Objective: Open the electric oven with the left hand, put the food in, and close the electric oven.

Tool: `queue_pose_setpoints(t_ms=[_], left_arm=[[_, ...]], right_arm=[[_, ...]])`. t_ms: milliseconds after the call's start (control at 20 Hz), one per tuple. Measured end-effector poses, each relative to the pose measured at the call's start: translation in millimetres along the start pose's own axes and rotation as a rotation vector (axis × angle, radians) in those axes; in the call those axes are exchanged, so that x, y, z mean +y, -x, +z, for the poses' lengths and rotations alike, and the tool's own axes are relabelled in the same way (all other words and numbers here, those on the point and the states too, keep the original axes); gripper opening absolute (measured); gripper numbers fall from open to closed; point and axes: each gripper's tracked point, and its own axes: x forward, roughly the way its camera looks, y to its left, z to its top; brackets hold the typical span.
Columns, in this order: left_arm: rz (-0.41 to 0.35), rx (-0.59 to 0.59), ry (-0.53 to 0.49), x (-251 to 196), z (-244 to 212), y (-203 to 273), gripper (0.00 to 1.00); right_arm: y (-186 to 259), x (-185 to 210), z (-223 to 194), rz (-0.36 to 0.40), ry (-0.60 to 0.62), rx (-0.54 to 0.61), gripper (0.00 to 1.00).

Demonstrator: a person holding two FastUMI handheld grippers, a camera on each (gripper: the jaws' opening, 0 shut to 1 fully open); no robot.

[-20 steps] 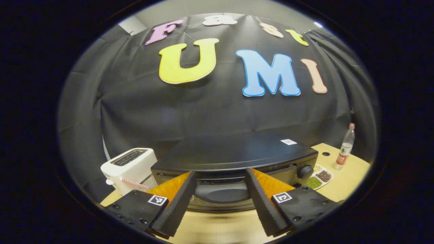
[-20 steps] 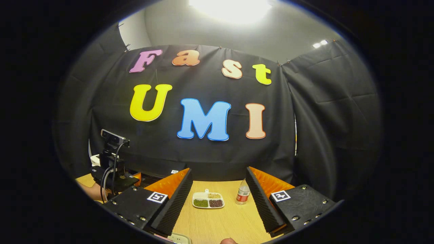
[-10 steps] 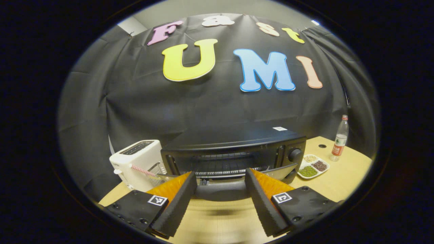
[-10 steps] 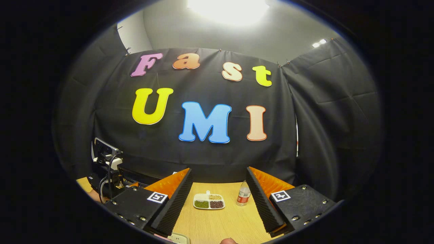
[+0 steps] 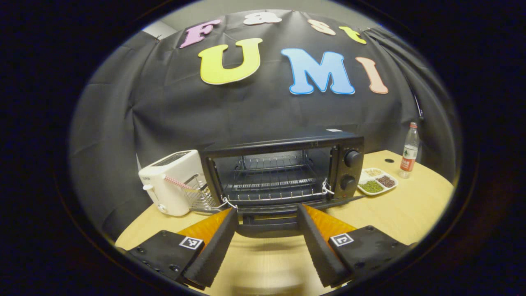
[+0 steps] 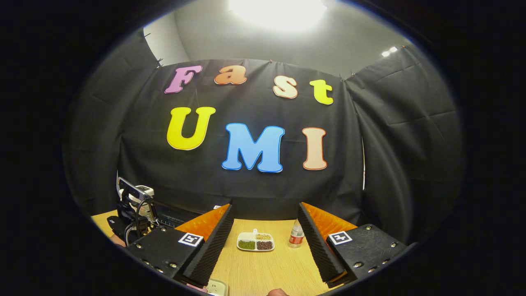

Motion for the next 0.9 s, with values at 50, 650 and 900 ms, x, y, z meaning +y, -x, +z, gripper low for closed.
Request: queue_pose_setpoints(t_ms=[50, 650, 900], left_arm=[[0.001, 0.003, 0.0, -1.0, -3.5, 2.0, 0.97], [-0.018, 0.105, 0.023, -11.2, -52.9, 17.9, 1.0], [-0.012, 0.003, 0.028, -5.1, -6.3, 44.1, 0.97]], right_arm=[[1.9, -0.8, -1.2, 0.001, 0.002, 0.005, 0.95], [8.8, -1.3, -23.0, 0.006, -0.002, 0.075, 0.95], [-1.3, 2.3, -33.4, 0.027, -0.046, 0.106, 0.95]])
